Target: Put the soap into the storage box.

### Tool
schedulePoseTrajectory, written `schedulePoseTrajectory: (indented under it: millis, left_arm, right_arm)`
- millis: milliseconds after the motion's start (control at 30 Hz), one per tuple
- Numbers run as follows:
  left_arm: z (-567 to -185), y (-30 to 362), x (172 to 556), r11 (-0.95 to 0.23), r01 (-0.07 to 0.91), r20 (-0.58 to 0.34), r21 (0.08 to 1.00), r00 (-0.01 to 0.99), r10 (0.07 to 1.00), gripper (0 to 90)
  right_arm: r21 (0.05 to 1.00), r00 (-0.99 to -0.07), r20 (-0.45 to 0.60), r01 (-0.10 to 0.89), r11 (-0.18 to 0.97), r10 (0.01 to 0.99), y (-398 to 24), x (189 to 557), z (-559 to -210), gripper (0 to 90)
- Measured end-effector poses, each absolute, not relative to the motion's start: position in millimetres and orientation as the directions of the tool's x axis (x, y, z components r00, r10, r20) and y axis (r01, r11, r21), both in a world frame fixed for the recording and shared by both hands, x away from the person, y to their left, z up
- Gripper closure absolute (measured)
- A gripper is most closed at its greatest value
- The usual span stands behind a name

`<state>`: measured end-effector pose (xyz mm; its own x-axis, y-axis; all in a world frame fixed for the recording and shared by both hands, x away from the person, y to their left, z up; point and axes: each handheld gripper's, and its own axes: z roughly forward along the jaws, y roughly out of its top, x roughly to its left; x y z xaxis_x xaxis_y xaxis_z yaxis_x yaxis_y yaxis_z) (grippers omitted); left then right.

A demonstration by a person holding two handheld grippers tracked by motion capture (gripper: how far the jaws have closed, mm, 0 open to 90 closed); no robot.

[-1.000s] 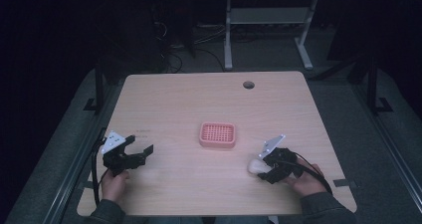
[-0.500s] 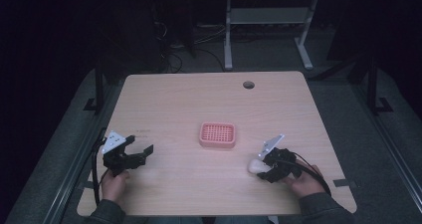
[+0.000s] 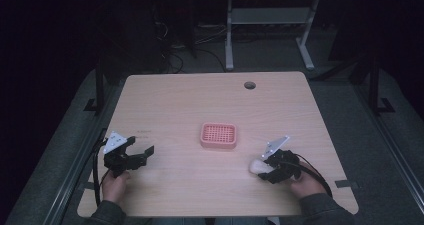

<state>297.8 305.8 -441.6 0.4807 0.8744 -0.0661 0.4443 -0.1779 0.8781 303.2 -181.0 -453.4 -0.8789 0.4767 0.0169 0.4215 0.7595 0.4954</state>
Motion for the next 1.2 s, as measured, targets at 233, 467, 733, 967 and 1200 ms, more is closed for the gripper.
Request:
schedulePoseTrajectory:
  millis: [233, 467, 733, 967, 1200]
  left_arm:
    - [-442, 306, 298, -0.174, 0.447, -0.068, 0.877, 0.474, 0.878, 14.0]
    - [-441, 307, 298, -0.172, 0.451, -0.070, 0.876, 0.470, 0.880, 14.1]
    - [-441, 307, 298, -0.171, 0.454, -0.072, 0.875, 0.470, 0.880, 14.0]
    - [-440, 308, 297, -0.164, 0.451, -0.075, 0.877, 0.466, 0.882, 14.1]
    - [-440, 307, 298, -0.155, 0.446, -0.081, 0.882, 0.466, 0.881, 14.0]
  right_arm:
    - [0.462, -0.896, 0.010, 0.397, 0.793, 0.443, -178, 305, -451, 46.2]
    - [0.433, -0.909, 0.013, 0.380, 0.817, 0.416, -173, 304, -451, 35.0]
    - [0.409, -0.891, 0.027, 0.423, 0.809, 0.452, -172, 306, -448, 47.7]
    - [0.367, -0.890, 0.034, 0.434, 0.823, 0.454, -168, 309, -443, 48.6]
    - [0.358, -0.898, 0.009, 0.414, 0.837, 0.441, -162, 311, -431, 48.6]
